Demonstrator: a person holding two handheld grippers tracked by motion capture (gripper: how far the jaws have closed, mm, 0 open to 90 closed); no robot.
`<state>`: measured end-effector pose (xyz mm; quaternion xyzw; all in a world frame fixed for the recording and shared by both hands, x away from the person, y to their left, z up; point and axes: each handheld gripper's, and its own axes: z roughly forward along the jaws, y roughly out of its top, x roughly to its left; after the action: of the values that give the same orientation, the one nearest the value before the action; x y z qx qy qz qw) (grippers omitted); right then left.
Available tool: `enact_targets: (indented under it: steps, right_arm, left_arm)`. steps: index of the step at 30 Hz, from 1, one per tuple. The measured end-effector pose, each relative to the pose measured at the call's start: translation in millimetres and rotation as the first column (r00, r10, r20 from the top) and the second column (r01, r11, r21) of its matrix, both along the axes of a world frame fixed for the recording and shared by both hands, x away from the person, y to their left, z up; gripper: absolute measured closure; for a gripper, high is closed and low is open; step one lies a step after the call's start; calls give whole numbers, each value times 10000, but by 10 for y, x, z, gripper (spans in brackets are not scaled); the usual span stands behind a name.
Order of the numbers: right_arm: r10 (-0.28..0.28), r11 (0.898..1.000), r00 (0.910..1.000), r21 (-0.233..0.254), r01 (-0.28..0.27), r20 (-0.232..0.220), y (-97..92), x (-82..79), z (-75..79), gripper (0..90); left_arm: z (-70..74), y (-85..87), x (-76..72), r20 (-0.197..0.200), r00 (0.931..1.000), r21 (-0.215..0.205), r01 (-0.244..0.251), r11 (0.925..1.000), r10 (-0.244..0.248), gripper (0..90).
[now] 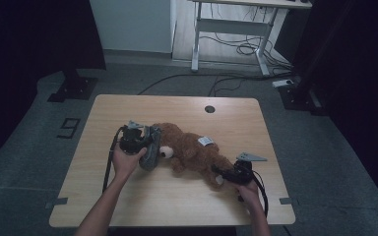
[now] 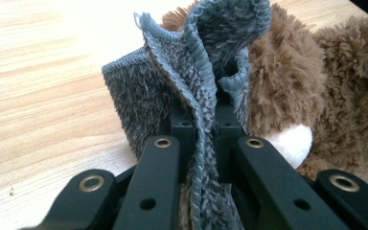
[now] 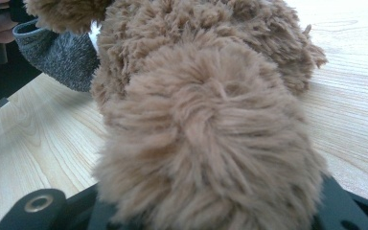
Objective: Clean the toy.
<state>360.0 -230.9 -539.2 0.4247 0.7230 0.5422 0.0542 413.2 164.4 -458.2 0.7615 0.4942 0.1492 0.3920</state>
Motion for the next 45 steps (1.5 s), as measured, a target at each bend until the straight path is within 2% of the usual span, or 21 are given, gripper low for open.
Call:
enact_targets:
  steps: [1,3,7,13,19,30,37,45]
  right_arm:
    - [-7,10000,10000,11,7,0,-1,1,-2,594]
    - [-25,10000,10000,28,25,-7,-6,5,-4,594]
    - [-41,10000,10000,19,41,-26,-9,4,-5,594]
    - [-51,10000,10000,36,51,-24,-8,1,-6,594]
    - [-80,9999,10000,105,81,-42,-11,3,-11,593]
    - [-89,9999,9999,120,89,-48,-15,4,-14,592]
    - [-79,9999,10000,110,80,-32,-18,6,-15,591]
    - [-67,9999,10000,94,67,-48,-20,5,-15,591]
  left_arm:
    - [28,-1,-36,257,9997,-223,-44,9997,49,834]
    - [87,-48,-84,542,9985,-246,130,9996,-117,835]
    - [199,-188,-136,736,9955,-295,617,9977,-594,835]
    - [309,-366,-165,920,9902,-376,1089,9933,-1051,834]
    - [318,-544,-199,924,9852,-334,1478,9885,-1442,834]
    - [327,-729,-195,881,9795,-238,1838,9827,-1811,833]
    - [334,-804,-216,938,9759,-211,2000,9796,-1972,833]
    - [334,-858,-214,900,9749,-310,2073,9778,-2038,833]
